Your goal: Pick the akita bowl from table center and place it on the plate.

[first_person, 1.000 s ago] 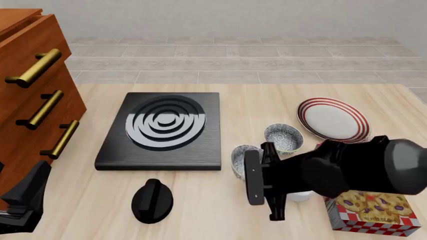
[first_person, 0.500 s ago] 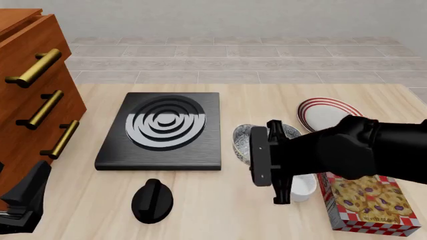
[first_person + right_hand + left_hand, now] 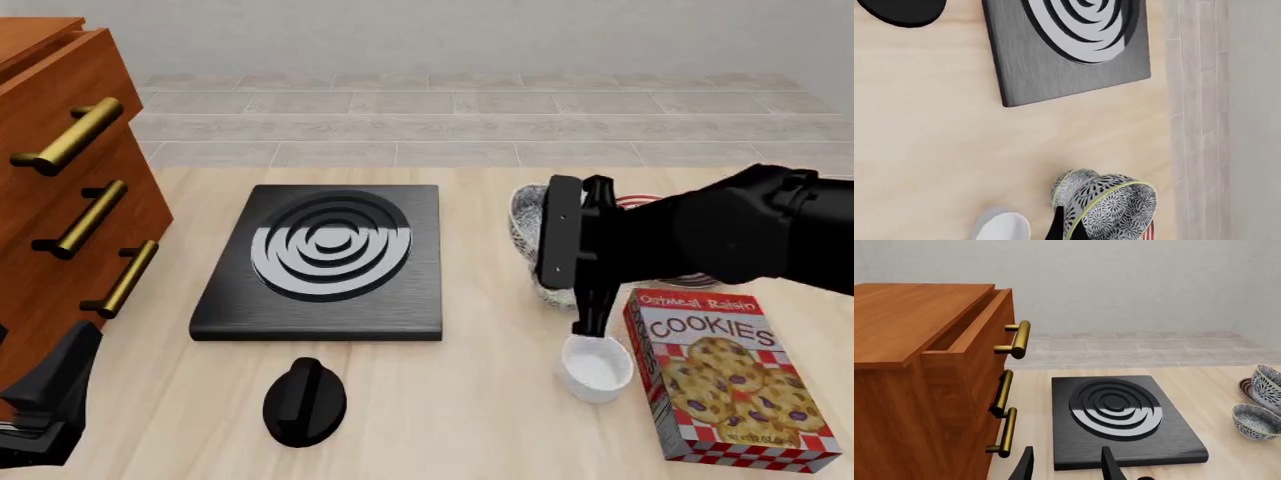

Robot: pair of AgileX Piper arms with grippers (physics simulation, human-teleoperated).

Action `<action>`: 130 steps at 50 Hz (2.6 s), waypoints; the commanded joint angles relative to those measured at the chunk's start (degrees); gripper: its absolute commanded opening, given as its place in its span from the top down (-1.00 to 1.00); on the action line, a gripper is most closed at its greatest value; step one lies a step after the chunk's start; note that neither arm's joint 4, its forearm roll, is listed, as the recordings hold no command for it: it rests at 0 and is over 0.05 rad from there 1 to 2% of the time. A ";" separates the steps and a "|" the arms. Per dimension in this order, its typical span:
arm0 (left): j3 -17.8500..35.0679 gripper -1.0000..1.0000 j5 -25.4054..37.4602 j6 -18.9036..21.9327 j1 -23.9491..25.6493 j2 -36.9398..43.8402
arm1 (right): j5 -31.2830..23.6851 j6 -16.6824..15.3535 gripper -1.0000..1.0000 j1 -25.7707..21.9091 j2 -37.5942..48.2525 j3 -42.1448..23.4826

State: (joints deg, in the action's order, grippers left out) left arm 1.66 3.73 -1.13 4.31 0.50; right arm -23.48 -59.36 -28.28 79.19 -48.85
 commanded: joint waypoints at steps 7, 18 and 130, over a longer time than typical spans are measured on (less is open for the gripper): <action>-0.12 -1.00 -0.30 -0.07 -0.03 0.21 | 1.61 1.01 1.00 8.96 3.63 -5.24; 0.08 -1.00 0.26 -0.11 -0.12 -0.13 | 3.72 4.57 1.00 13.92 8.48 -8.54; 0.62 -1.00 1.42 -1.09 1.04 -0.27 | -0.67 8.83 1.00 30.91 37.06 -26.95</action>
State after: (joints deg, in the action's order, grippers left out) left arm 2.08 4.75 -2.22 5.27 0.41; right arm -25.04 -50.49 2.47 115.99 -76.79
